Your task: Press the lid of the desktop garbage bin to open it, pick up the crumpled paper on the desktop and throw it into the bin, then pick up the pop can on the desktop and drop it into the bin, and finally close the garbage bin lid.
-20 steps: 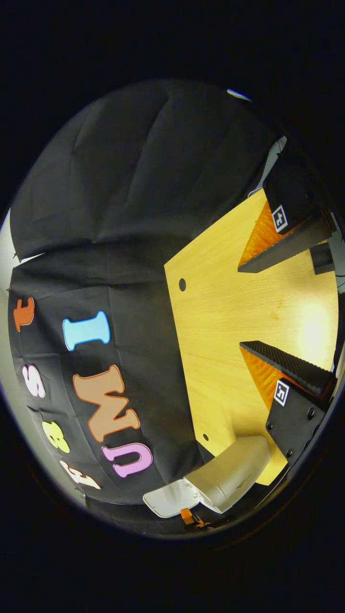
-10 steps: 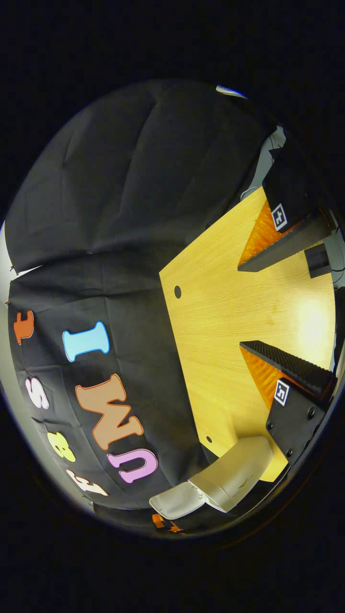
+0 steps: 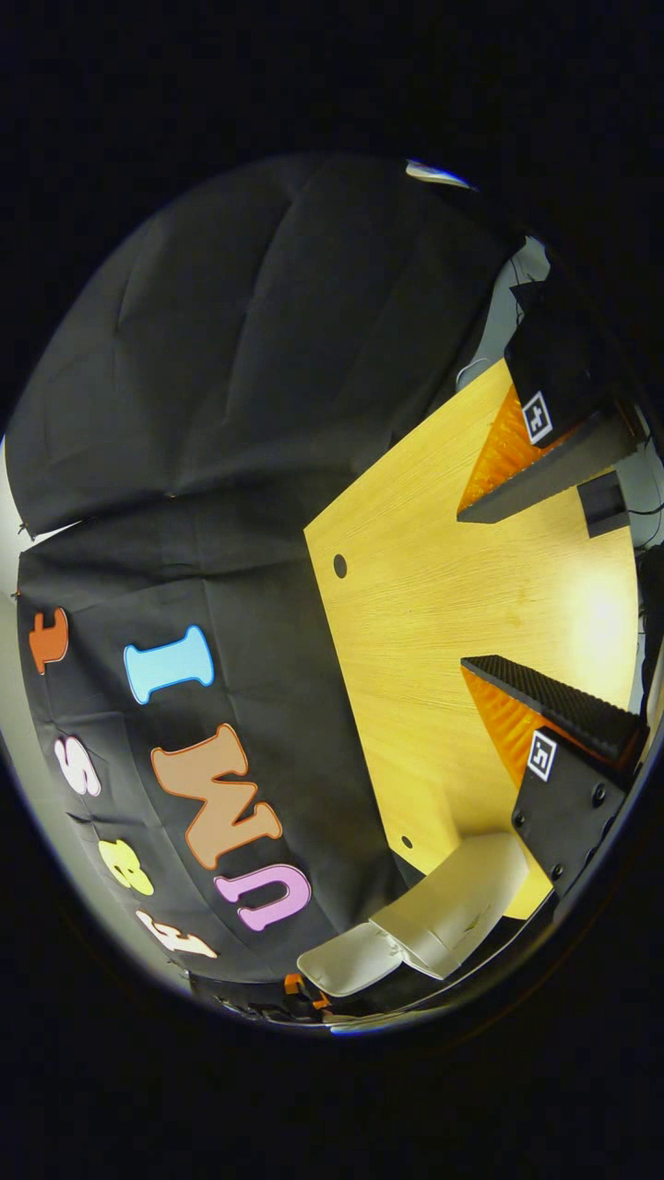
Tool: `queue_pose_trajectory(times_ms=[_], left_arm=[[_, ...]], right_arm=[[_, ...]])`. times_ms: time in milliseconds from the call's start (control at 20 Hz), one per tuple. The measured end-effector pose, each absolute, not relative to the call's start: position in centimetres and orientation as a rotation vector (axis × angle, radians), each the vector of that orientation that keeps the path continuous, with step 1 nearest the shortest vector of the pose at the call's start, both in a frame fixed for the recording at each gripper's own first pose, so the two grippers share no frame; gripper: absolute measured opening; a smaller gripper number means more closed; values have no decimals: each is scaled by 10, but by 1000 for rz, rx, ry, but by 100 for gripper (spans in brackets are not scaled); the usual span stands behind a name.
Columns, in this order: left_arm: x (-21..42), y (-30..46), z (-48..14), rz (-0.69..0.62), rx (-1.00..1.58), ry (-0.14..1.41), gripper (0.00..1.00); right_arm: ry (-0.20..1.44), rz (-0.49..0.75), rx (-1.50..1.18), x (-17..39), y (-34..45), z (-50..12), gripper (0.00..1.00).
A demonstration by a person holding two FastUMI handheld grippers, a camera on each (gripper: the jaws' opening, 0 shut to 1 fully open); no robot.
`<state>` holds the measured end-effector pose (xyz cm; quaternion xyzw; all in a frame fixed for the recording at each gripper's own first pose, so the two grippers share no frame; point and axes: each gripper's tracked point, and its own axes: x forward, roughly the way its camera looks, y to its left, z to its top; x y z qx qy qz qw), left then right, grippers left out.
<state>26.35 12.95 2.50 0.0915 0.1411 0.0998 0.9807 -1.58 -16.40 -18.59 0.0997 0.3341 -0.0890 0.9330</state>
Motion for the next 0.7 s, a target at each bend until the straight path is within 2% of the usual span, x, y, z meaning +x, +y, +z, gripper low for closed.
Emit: queue_pose_trajectory(times_ms=[300,550,700], left_arm=[[242,119,24,182,174,258,92],[190,107,20,167,175,200,92],[159,92,-4,114,194,195,92]], right_arm=[[697,-182,206,-19,-162,-191,96],[717,-146,195,-16,-148,-194,96],[713,-121,180,-10,-141,-190,96]])
